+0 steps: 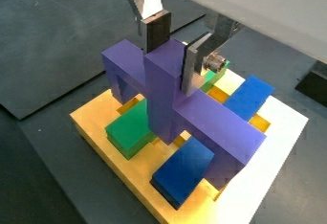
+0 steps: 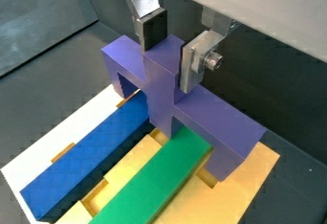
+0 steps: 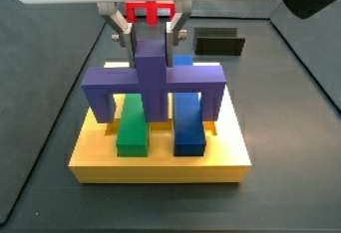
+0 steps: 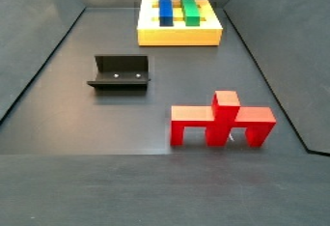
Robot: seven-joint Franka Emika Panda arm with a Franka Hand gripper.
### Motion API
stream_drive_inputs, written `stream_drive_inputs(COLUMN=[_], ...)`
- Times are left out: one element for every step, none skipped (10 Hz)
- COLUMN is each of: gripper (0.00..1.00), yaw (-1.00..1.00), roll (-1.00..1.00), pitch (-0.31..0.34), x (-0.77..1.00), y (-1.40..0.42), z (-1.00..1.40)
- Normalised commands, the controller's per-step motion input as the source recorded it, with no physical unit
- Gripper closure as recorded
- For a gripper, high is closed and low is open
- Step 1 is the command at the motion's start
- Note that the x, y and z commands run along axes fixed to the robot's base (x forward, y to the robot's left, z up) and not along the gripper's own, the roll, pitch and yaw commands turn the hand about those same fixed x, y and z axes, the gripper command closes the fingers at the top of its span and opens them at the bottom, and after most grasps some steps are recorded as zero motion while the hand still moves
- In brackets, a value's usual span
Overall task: Pick up the purple object. Move up. Move to above the board. Insert the purple object.
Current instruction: Insert the purple object.
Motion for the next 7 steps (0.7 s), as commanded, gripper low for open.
stream_drive_inputs(gripper=[1.00, 1.00, 1.00, 1.00, 1.00, 1.00, 1.00], yaw=[0.00, 0.00, 0.00, 0.00, 0.00, 0.00, 0.00], roll=[0.00, 0.00, 0.00, 0.01, 0.00, 0.00, 0.03], pitch=[-0.049, -0.054, -0.047, -0.050, -0.029, -0.019, 0.000], x=[0.00, 0.00, 0.05, 0.02, 0.08, 0.09, 0.20], y=[0.00, 0.00, 0.00, 0.00, 0.00, 0.00, -0.01], z=[-0.09, -0.13, -0.18, -0.21, -0.17, -0.15, -0.01])
